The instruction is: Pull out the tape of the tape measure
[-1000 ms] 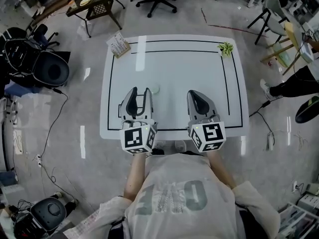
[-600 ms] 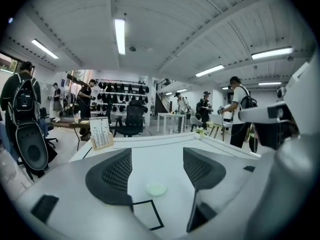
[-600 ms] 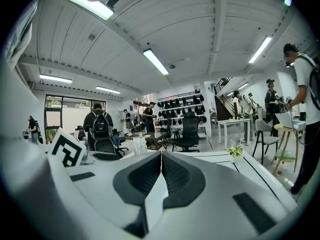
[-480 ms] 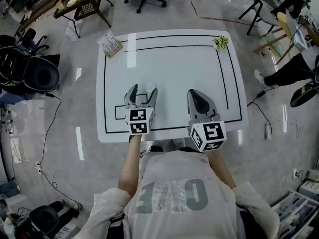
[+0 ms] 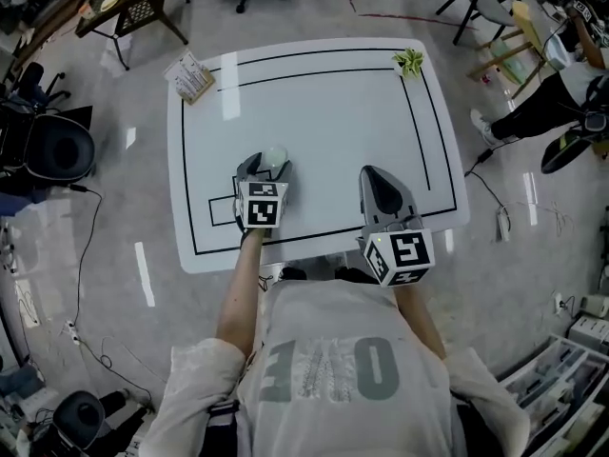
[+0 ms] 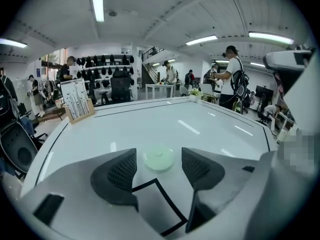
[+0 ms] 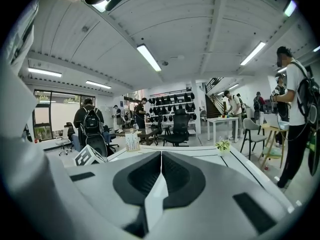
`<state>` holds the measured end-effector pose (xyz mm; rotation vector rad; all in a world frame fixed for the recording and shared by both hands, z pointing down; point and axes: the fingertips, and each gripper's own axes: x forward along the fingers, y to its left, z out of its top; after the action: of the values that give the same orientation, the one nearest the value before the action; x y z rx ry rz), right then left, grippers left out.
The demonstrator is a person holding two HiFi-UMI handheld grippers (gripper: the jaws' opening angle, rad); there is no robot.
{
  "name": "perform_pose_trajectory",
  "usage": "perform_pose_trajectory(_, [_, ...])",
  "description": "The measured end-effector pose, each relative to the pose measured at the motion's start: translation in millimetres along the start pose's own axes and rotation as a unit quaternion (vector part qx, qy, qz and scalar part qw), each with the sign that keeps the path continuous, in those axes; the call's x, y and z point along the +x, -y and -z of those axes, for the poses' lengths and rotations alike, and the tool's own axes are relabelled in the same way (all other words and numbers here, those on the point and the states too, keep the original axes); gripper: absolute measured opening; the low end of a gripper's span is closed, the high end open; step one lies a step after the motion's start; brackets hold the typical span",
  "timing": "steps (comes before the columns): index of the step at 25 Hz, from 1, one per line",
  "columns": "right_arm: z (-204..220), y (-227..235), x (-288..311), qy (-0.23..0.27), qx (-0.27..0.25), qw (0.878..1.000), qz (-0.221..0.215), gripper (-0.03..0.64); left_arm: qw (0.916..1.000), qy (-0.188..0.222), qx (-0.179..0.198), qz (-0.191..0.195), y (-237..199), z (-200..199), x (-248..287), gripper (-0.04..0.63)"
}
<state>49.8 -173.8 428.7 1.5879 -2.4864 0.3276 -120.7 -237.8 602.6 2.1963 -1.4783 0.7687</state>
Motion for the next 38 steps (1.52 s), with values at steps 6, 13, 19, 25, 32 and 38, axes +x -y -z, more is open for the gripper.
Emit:
perform_pose_trajectory(6, [-0.2,1.5,-4.0,0.000,0.001,1.000,0.016,0.031,0.9997,-0.018,0.018,0.003,-0.7,1.5,3.0,0.271])
perform_pose_trajectory(13, [-2.7,-3.5,-8.0,0.006,-0.008,1.000,0.025,0.031,0.9986,-0.043,0.030,0.005,-0.8,5.5,7.0,0.244])
perform_pose_trajectory(19, [-4.0,-5.8,-14.1,0.009,-0.010,0.999,0.031,0.031,0.9983,-0.041,0.040,0.006,0.9,5.4,5.2,0.229])
perform_pose_trajectory(25, [-5.5,-8.8,-16.1,0.012,-0.012,0.999,0.032,0.031,0.9983,-0.040,0.042,0.004,1.3,5.5,6.2,0.225])
perform_pose_trajectory(32, [-8.4,-15.3,-18.8,0.012,-0.017,0.999,0.026,0.031,0.9988,-0.033,0.037,0.002,-0.1,1.9,2.1,0.224])
perform_pose_trajectory(38, [-19.4,-19.6,-11.7,0.021,-0.032,0.999,0.015,0.031,0.9975,0.028,0.063,-0.015,-4.3,-40.3,-16.3,0.224])
